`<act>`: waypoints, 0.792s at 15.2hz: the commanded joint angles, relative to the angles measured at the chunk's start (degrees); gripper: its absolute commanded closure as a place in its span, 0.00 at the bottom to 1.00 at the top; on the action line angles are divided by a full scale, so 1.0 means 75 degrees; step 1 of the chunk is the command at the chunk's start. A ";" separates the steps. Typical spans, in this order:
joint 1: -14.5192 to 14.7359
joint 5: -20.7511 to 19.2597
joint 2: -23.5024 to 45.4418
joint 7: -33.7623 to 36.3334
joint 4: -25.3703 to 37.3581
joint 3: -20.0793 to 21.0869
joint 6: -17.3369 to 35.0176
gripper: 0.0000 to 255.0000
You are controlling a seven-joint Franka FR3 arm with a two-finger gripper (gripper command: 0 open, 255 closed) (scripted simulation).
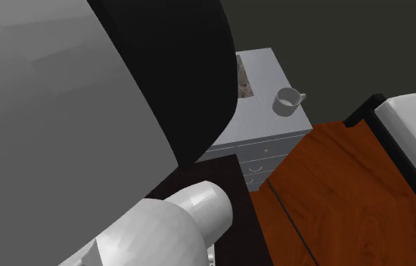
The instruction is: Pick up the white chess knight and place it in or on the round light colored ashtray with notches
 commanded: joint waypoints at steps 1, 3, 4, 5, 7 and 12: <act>-0.0007 -0.0029 0.0149 0.0031 -0.0064 0.0008 0.0218 1.00; -0.0017 -0.0065 0.0313 0.0065 -0.0135 0.0014 0.0452 1.00; -0.0022 -0.0085 0.0398 0.0084 -0.0168 0.0017 0.0569 1.00; -0.0029 -0.0115 0.0517 0.0110 -0.0210 0.0020 0.0729 1.00; -0.0029 -0.0115 0.0517 0.0110 -0.0210 0.0020 0.0729 1.00; -0.0029 -0.0115 0.0517 0.0110 -0.0210 0.0020 0.0729 1.00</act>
